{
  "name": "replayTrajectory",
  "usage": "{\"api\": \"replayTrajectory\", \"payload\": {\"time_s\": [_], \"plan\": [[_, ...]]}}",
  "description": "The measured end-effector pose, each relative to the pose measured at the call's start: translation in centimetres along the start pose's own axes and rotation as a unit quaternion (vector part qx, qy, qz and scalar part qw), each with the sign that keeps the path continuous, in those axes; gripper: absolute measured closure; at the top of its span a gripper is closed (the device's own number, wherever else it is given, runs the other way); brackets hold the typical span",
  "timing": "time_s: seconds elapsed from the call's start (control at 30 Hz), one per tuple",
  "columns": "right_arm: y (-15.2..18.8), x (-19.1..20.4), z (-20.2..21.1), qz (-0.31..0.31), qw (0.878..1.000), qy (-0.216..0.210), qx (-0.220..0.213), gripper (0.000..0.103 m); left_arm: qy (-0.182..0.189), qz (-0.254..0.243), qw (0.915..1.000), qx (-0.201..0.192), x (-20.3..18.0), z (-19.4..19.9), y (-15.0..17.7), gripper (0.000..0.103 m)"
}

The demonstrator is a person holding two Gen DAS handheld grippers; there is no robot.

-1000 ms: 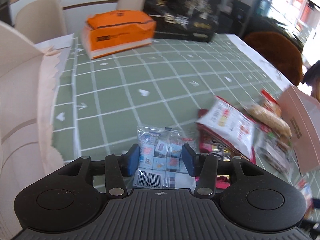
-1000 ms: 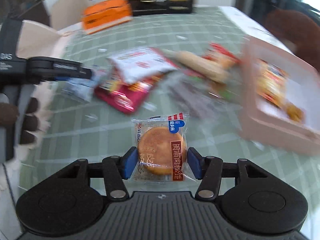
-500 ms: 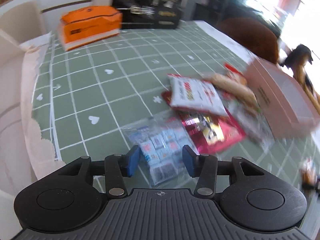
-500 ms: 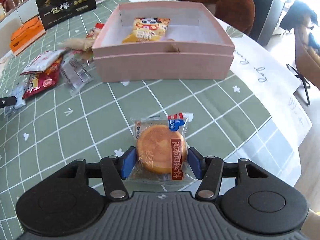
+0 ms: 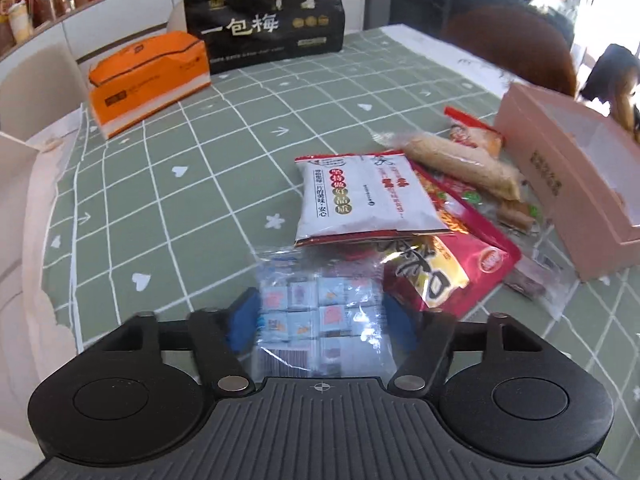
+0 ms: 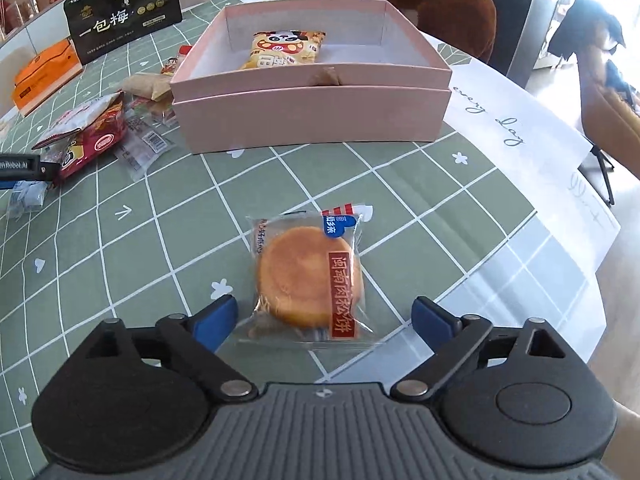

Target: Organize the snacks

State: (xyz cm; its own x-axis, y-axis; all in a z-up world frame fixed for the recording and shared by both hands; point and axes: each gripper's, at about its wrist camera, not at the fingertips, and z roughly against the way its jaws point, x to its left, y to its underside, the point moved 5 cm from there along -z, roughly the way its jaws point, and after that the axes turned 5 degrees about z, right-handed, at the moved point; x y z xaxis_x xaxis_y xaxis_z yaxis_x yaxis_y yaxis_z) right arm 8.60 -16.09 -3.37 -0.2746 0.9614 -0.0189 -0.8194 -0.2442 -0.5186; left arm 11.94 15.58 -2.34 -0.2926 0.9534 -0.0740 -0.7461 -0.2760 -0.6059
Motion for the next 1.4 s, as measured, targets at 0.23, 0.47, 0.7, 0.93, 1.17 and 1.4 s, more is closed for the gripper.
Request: {"api": "replayTrajectory", "payload": {"time_s": [0.23, 0.47, 0.7, 0.93, 1.17, 1.4], "plan": [[0.2, -0.2, -0.3, -0.006, 1.000, 0.003, -0.016, 0.000, 0.066, 0.039, 0.9971, 0.000, 0.8, 4.7, 3.3, 0.038], [0.0, -0.2, -0.5, 0.001, 1.000, 0.000, -0.014, 0.000, 0.150, 0.044, 0.9876, 0.018, -3.6, 8.1, 6.7, 0.038], [-2.4, 0.7, 2.0, 0.045, 0.998, -0.037, -0.010, 0.020, 0.156, 0.054, 0.9859, 0.026, -5.3, 9.5, 7.8, 0.038], [-12.0, 9.4, 2.4, 0.083, 0.990, -0.112, -0.021, 0.020, 0.102, 0.128, 0.9865, 0.009, -0.9, 11.4, 6.5, 0.038], [-19.2, 22.6, -3.5, 0.124, 0.985, -0.118, -0.002, 0.020, 0.062, 0.193, 0.9792, 0.011, 3.7, 12.3, 8.2, 0.038], [-19.6, 28.3, -9.2, 0.162, 0.985, -0.051, 0.030, 0.021, 0.032, 0.240, 0.9697, 0.033, 6.5, 12.9, 10.9, 0.038]]}}
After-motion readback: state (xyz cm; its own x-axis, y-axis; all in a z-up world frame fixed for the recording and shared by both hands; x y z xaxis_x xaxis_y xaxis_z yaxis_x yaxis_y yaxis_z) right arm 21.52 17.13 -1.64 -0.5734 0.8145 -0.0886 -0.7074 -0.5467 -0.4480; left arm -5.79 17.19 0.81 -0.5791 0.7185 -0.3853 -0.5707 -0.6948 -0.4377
